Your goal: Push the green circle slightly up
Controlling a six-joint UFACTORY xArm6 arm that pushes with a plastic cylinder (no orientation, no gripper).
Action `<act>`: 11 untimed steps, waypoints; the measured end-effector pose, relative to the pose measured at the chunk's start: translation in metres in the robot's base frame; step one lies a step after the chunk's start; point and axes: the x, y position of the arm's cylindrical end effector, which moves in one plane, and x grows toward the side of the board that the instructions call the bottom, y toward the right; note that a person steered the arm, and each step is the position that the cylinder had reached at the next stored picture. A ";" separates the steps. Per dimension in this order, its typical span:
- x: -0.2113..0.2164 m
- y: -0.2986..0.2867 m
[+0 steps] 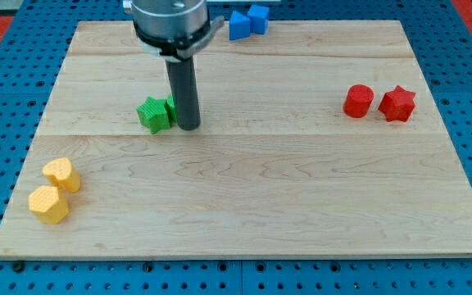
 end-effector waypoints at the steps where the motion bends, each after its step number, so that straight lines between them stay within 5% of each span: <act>1: -0.026 -0.004; 8: -0.074 0.005; 10: -0.117 0.006; 11: -0.117 0.071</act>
